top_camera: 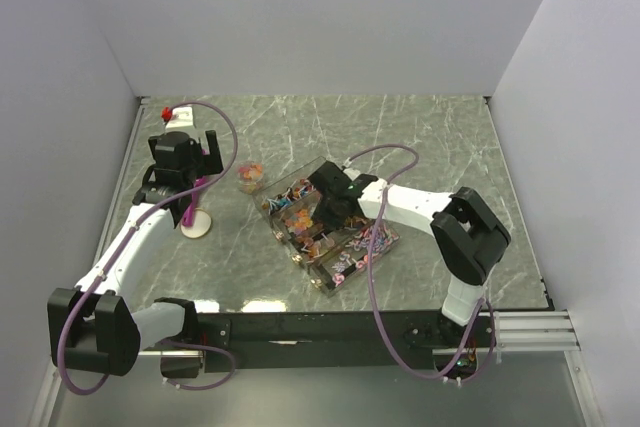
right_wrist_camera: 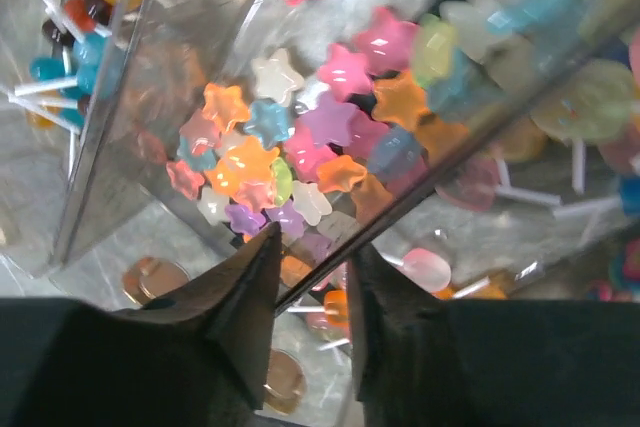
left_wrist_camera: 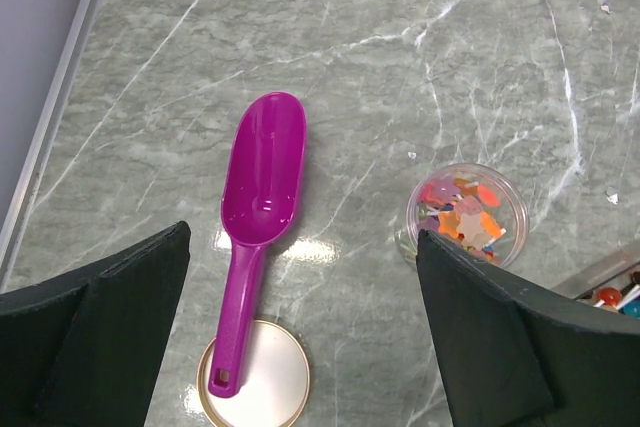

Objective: Pack the candies
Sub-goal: Move the storage box to the center of the board.

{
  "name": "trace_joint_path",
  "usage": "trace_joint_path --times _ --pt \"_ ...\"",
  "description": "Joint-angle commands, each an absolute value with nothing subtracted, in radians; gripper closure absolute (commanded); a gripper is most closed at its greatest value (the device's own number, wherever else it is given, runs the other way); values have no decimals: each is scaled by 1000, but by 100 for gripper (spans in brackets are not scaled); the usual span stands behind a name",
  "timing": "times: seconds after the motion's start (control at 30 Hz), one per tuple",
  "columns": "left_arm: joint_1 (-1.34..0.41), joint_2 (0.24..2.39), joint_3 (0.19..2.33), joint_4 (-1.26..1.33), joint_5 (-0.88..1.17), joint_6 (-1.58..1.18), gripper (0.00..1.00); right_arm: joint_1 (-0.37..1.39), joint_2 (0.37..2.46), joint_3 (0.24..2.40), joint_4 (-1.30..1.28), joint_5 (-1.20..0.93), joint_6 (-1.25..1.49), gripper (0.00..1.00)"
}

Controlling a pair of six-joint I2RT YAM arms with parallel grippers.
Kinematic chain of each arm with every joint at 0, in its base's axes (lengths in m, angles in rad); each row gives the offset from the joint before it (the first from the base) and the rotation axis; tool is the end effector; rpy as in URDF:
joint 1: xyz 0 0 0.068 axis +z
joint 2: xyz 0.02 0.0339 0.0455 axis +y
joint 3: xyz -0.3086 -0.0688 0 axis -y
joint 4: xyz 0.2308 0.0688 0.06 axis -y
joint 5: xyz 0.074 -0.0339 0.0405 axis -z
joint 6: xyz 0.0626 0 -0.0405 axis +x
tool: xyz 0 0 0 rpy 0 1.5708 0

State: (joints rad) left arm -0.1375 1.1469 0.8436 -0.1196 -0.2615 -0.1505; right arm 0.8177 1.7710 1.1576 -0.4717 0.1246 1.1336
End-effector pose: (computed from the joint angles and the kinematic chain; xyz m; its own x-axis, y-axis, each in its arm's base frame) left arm 0.2537 -0.0188 0.3279 -0.3868 -0.0927 -0.9175 -0.1609 0.9865 -0.0318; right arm 0.2575 0.2633 0.2118 -0.8760 0.3799 -0.2972 0.2582 0.8898 0.3764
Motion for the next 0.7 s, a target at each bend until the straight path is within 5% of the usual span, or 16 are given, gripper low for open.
trace_joint_path --times 0.0,0.4,0.67 --pt "-143 1126 894 -113 -235 -138 0 750 1776 1198 -506 215 1117 70" --pt "-143 1147 903 -127 -232 -135 1 565 1929 1514 -568 259 723 99" --pt "-143 1183 913 -135 -219 -132 0 445 2095 1833 -554 213 474 100"
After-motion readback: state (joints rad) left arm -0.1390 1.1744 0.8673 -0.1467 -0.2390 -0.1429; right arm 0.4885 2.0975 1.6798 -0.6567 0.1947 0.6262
